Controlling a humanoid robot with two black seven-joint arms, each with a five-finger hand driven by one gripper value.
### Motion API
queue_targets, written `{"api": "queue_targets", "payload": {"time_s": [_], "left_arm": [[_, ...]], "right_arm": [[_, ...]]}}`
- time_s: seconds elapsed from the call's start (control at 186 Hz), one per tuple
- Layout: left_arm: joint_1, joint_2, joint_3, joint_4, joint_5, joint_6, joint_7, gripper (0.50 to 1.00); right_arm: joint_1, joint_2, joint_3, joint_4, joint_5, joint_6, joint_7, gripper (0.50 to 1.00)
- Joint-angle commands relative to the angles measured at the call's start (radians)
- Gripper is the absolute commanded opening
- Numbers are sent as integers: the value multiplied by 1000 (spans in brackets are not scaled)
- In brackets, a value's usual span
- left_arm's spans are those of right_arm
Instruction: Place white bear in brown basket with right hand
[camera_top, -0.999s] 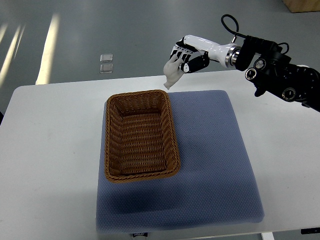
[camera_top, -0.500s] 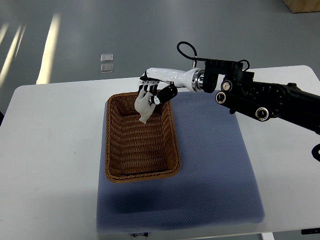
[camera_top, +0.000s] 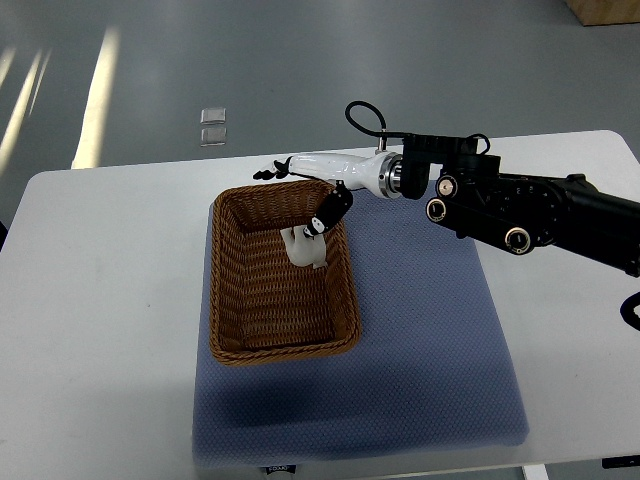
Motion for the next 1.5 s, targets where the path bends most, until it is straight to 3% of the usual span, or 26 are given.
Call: {"api": "queue_targets", "payload": {"time_s": [0.0, 0.532, 0.741, 0.887, 1.048, 1.494], "left_arm": [[0, 0, 0, 0, 0, 0, 1, 1000], [0, 0, -2, 0, 0, 0, 0, 1000], [0, 0, -2, 0, -2, 0, 0, 1000], [0, 0, 0, 0, 0, 0, 0, 1000], [0, 0, 0, 0, 0, 0, 0, 1000], [0, 0, 1, 0, 0, 0, 0, 1000]], "right_arm": [[-2, 0, 3, -2, 5, -3, -1, 901], [-20, 20, 65, -15, 43, -101, -7, 901], [-118, 16, 272, -80, 247, -116, -14, 901], [-201, 16, 448, -187, 411, -177, -14, 901], [-259, 7, 540, -276, 589, -187, -12, 903], [-374, -40, 588, -279, 962, -177, -10, 921]]}}
